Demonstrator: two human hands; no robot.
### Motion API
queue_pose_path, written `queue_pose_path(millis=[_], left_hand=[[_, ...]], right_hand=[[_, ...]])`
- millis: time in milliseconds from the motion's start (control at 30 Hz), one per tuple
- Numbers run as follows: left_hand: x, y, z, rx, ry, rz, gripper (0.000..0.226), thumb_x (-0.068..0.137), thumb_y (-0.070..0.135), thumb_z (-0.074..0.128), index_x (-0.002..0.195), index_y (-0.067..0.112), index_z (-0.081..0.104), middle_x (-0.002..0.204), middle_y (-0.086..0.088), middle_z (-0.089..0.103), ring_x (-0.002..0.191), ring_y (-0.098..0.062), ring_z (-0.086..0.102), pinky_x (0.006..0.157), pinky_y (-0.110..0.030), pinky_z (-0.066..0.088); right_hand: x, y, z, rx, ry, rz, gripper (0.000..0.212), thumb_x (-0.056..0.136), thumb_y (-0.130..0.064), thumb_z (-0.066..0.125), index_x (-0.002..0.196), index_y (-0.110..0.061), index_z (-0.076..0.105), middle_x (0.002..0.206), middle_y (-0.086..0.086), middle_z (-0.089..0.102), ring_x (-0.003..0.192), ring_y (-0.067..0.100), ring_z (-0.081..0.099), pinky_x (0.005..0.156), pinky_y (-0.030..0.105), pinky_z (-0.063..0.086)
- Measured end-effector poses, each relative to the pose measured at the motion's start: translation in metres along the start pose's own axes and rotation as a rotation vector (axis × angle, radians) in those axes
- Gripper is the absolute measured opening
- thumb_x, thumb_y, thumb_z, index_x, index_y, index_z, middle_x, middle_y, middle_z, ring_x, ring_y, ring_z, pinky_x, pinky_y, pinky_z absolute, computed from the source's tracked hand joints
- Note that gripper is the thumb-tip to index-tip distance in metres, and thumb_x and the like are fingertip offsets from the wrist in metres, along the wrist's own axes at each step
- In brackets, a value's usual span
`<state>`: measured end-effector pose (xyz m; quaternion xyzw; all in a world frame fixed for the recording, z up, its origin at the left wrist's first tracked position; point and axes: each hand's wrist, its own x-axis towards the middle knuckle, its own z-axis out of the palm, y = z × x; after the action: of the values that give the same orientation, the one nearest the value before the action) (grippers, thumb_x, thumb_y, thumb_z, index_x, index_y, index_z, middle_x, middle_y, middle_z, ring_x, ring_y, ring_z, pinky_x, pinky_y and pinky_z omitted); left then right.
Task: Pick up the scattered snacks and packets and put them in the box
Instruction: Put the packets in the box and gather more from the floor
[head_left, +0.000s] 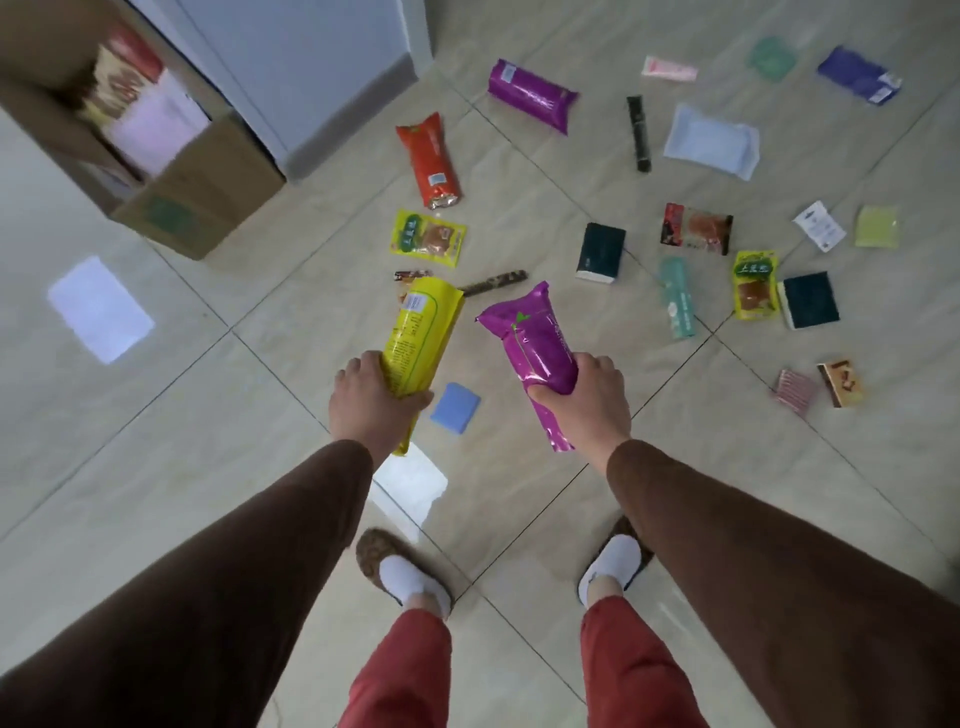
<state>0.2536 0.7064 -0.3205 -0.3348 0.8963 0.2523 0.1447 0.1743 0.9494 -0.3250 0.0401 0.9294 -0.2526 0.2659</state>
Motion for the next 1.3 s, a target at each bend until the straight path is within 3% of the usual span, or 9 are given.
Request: queue_pose_path(millis=[167, 433, 600, 833, 1000, 1300], left_hand=[[0.006, -0.107, -0.072, -0.020, 0.025, -0.041, 0.066, 0.069, 0.050, 0.080, 0.116, 0.012, 0.054, 0.113, -0.010, 0.058, 0.106, -0.033, 0.051, 0.085, -0.043, 0.045], [0.063, -0.219, -0.164, -0.055, 0.082, -0.108, 0.068, 0.070, 0.052, 0.079, 0.118, 0.011, 0.053, 0.112, -0.010, 0.058, 0.105, -0.032, 0.050, 0.084, -0.044, 0.046], [0.126, -0.275, -0.214, -0.070, 0.102, -0.139, 0.068, 0.072, 0.053, 0.078, 0.119, 0.011, 0.053, 0.110, -0.010, 0.057, 0.103, -0.031, 0.050, 0.083, -0.043, 0.045], [0.207, -0.353, -0.274, -0.079, 0.123, -0.167, 0.067, 0.071, 0.054, 0.078, 0.118, 0.012, 0.053, 0.108, -0.008, 0.057, 0.101, -0.030, 0.050, 0.081, -0.042, 0.045], [0.250, -0.401, -0.307, -0.077, 0.109, -0.189, 0.069, 0.071, 0.052, 0.078, 0.119, 0.011, 0.053, 0.110, -0.011, 0.057, 0.103, -0.032, 0.049, 0.085, -0.043, 0.044], [0.368, -0.462, -0.374, -0.092, 0.033, -0.087, 0.068, 0.072, 0.054, 0.077, 0.120, 0.013, 0.053, 0.112, -0.009, 0.057, 0.105, -0.031, 0.050, 0.087, -0.043, 0.045]], right_hand=[[-0.045, -0.098, 0.066, 0.012, -0.061, -0.020, 0.055, 0.079, -0.052, 0.074, 0.122, -0.021, 0.057, 0.112, 0.000, 0.051, 0.107, 0.019, 0.049, 0.087, 0.033, 0.048], [-0.037, -0.253, 0.147, -0.047, -0.083, -0.139, 0.059, 0.078, -0.056, 0.073, 0.121, -0.018, 0.058, 0.118, 0.006, 0.053, 0.114, 0.027, 0.049, 0.095, 0.043, 0.048], [-0.013, -0.342, 0.197, -0.025, -0.111, -0.155, 0.057, 0.077, -0.055, 0.074, 0.118, -0.019, 0.059, 0.117, 0.003, 0.053, 0.111, 0.024, 0.051, 0.090, 0.038, 0.048], [0.020, -0.451, 0.262, -0.048, -0.130, -0.180, 0.059, 0.076, -0.060, 0.072, 0.118, -0.021, 0.058, 0.113, 0.002, 0.053, 0.107, 0.023, 0.051, 0.093, 0.043, 0.050], [0.034, -0.513, 0.297, -0.036, -0.148, -0.161, 0.058, 0.078, -0.058, 0.072, 0.119, -0.020, 0.057, 0.114, 0.002, 0.052, 0.108, 0.022, 0.050, 0.093, 0.040, 0.049], [0.070, -0.636, 0.358, 0.076, -0.075, -0.054, 0.061, 0.077, -0.059, 0.073, 0.122, -0.020, 0.058, 0.112, -0.001, 0.052, 0.108, 0.020, 0.051, 0.093, 0.035, 0.045]])
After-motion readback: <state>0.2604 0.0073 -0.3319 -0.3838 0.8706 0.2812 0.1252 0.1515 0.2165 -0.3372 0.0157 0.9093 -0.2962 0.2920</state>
